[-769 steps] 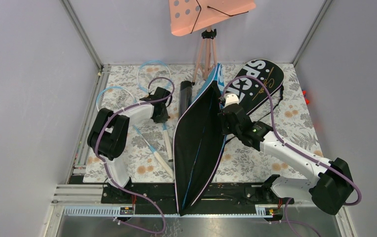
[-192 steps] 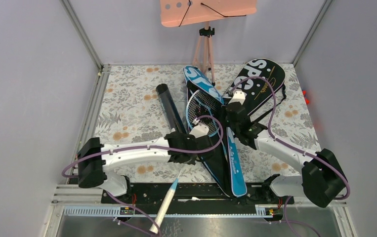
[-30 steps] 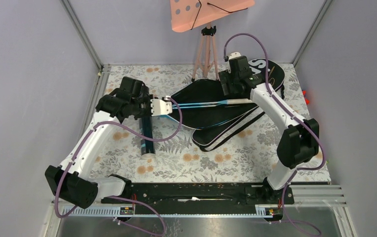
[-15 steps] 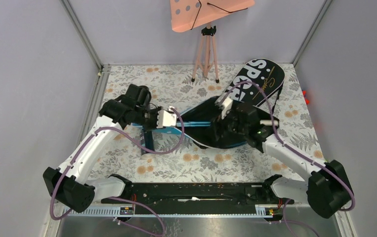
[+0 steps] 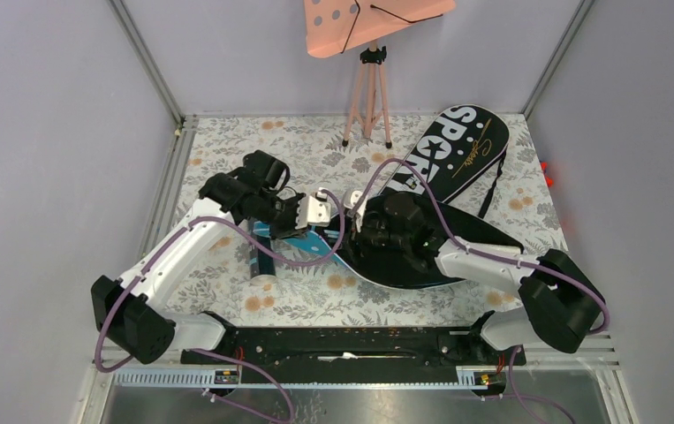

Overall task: Pack up the badminton gear
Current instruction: Adjust the racket in the racket bag.

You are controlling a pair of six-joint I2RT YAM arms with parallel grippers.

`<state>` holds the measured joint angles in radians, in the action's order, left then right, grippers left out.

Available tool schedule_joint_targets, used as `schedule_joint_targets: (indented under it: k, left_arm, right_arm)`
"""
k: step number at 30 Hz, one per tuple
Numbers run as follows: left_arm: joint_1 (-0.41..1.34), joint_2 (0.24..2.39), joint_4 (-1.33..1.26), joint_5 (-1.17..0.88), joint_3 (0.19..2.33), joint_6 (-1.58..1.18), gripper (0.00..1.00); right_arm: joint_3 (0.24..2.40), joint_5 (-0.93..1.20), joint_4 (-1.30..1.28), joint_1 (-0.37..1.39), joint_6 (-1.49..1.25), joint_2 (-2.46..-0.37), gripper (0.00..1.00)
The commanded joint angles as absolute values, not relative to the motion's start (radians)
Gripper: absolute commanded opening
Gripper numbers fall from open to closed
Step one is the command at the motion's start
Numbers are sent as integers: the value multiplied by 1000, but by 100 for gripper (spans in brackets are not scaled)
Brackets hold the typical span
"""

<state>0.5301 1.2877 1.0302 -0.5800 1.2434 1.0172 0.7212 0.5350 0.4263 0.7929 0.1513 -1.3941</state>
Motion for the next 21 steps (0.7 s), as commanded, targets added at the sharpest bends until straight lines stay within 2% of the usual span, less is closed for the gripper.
schedule_joint_targets:
  k: [1, 8, 12, 15, 19, 20, 21]
  left_arm:
    - [534, 1332, 1017, -649, 1294, 938, 0]
    - [535, 1344, 1016, -687, 1295, 935, 0]
    - [535, 1337, 1016, -708, 1276, 946, 0]
    - [535, 1341, 1016, -717, 1275, 948, 0]
    - [535, 1344, 1016, -701, 1265, 969, 0]
    - [535, 1344, 1015, -677, 1262, 979, 0]
    - [535, 1342, 1004, -647, 1257, 981, 0]
  right_arm:
    - [671, 484, 718, 832, 179, -1355, 73]
    - [676, 509, 944, 862, 161, -1431, 73]
    - [715, 527, 1037, 879, 142, -1498, 66]
    - [738, 542, 1088, 888, 115, -1533, 50]
    - [731, 537, 1092, 893, 66, -1526, 6]
    - [726, 530, 1052, 893, 59, -1501, 0]
    - [724, 525, 967, 893, 59, -1460, 0]
